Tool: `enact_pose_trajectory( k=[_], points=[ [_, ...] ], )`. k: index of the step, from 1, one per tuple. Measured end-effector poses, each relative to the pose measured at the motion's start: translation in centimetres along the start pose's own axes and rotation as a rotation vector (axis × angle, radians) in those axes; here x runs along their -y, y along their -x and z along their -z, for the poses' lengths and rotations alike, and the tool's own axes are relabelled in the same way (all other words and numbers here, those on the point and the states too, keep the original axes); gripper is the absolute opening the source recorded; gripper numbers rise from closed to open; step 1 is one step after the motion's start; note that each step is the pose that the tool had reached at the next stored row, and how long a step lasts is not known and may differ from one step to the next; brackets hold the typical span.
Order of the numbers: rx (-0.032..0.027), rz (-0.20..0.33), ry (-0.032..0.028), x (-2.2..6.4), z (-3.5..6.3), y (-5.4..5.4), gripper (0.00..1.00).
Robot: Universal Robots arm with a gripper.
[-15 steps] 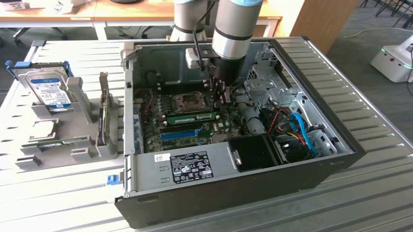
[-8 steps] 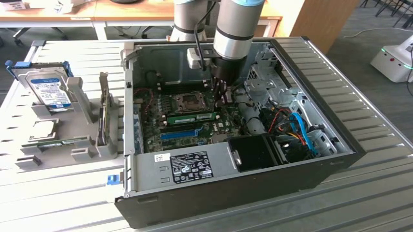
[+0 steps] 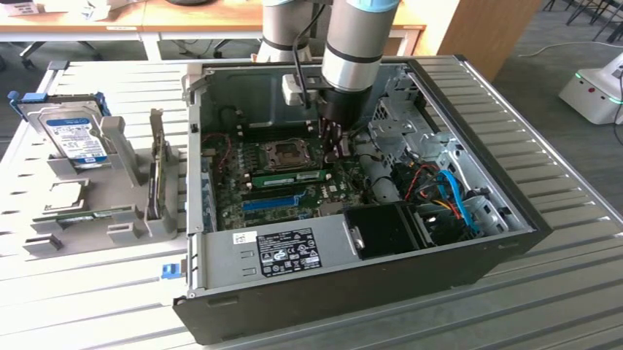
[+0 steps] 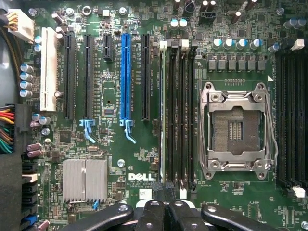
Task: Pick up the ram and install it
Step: 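Press down the ram until it locks into place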
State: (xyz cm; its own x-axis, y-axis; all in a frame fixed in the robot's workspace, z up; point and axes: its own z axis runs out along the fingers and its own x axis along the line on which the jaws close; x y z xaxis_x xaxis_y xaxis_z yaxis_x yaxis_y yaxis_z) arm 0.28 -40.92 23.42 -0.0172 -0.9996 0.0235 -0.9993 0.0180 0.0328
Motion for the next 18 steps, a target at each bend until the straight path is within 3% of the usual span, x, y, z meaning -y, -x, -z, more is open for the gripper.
enact_pose_trajectory(
  k=[18],
  points=[
    [0.0,0.0,0.0,0.01,-0.33,0.25,0.11]
  ],
)
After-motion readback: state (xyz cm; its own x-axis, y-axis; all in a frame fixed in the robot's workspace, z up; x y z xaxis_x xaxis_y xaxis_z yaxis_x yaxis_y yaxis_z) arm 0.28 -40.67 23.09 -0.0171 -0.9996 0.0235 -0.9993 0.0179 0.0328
